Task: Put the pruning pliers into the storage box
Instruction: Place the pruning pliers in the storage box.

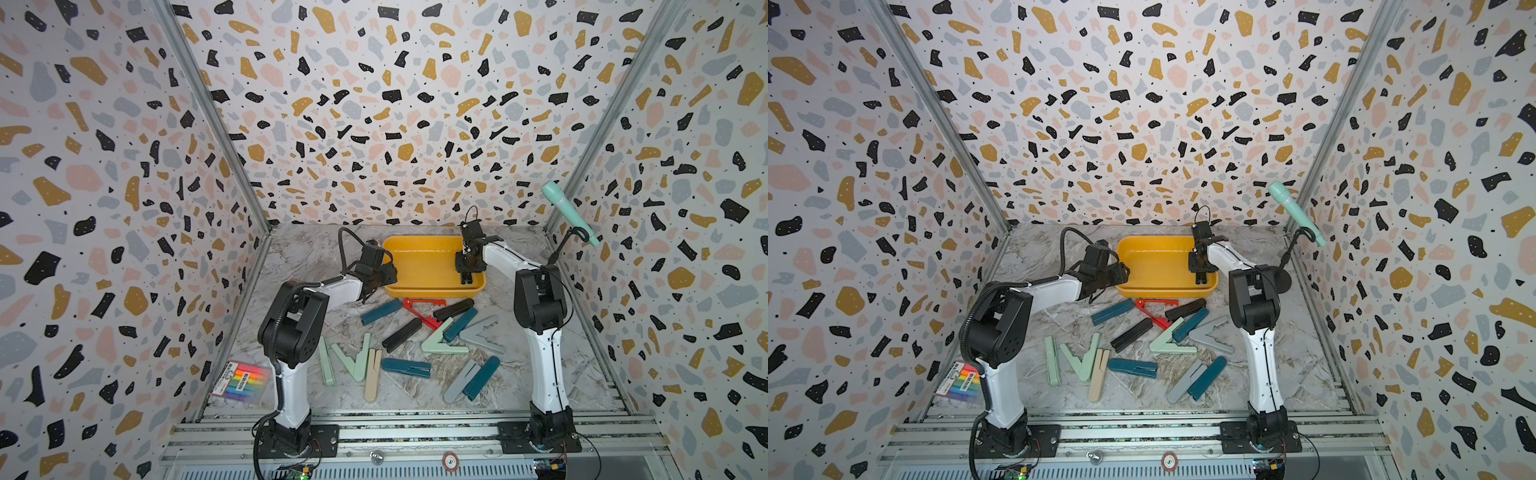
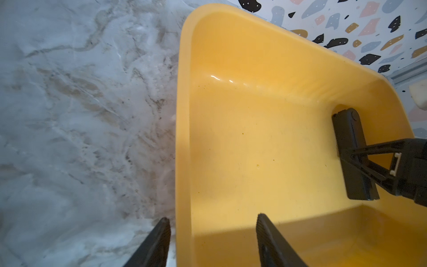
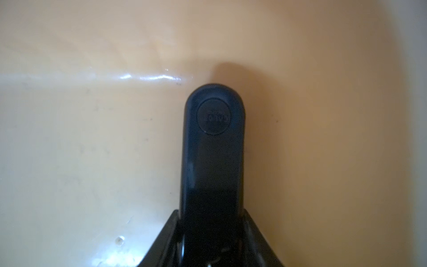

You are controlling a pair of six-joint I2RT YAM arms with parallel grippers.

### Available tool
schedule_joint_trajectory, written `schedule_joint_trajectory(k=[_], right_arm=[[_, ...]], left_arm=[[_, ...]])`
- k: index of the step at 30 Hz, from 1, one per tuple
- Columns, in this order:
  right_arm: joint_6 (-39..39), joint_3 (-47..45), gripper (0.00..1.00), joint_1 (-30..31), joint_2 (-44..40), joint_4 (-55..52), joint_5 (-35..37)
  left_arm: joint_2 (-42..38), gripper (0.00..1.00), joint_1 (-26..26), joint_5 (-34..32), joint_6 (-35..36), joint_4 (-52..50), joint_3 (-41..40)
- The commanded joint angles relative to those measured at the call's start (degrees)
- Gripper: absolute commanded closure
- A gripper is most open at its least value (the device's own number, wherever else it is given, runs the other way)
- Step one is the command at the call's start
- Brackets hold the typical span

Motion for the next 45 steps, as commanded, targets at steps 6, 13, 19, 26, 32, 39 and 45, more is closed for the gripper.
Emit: schedule_joint_trajectory(k=[6, 13, 19, 26, 32, 39, 45], right_arm=[[-1.9, 1.9, 0.48, -0.4, 0.1, -1.9, -0.6], [-1.4, 1.9, 0.48, -0.8, -0.1, -1.2, -1.8], [-0.6, 1.8, 1.00, -0.9, -0.4, -0.7, -3.9], [1.7, 2.1, 1.00, -0.4, -1.8, 1.3, -6.2], [3.7, 1.3, 0.66, -1.5, -0.9, 0.4, -4.7], [5.0, -0.1, 0.46, -1.4, -2.1, 2.5, -3.6], [5.8, 0.4, 0.39, -2.0, -2.1, 2.6, -4.7]], left_arm=[[-4.4, 0.35, -0.4, -3.9, 0.2, 0.3, -1.0], [-6.1, 0.33, -0.1, -5.7, 1.0, -0.5, -1.4], [-6.7, 0.33, 0.3, -5.7, 0.6, 0.2, -2.2], [-7.1, 0.33, 0.4, -6.1, 0.4, 1.0, -2.9], [-7.4, 0.33, 0.4, -6.2, 0.7, 1.0, -3.0], [-7.2, 0.33, 0.5, -6.0, 0.7, 1.5, -3.5], [-7.4, 0.33, 0.5, -6.0, 0.6, 1.6, -4.0]])
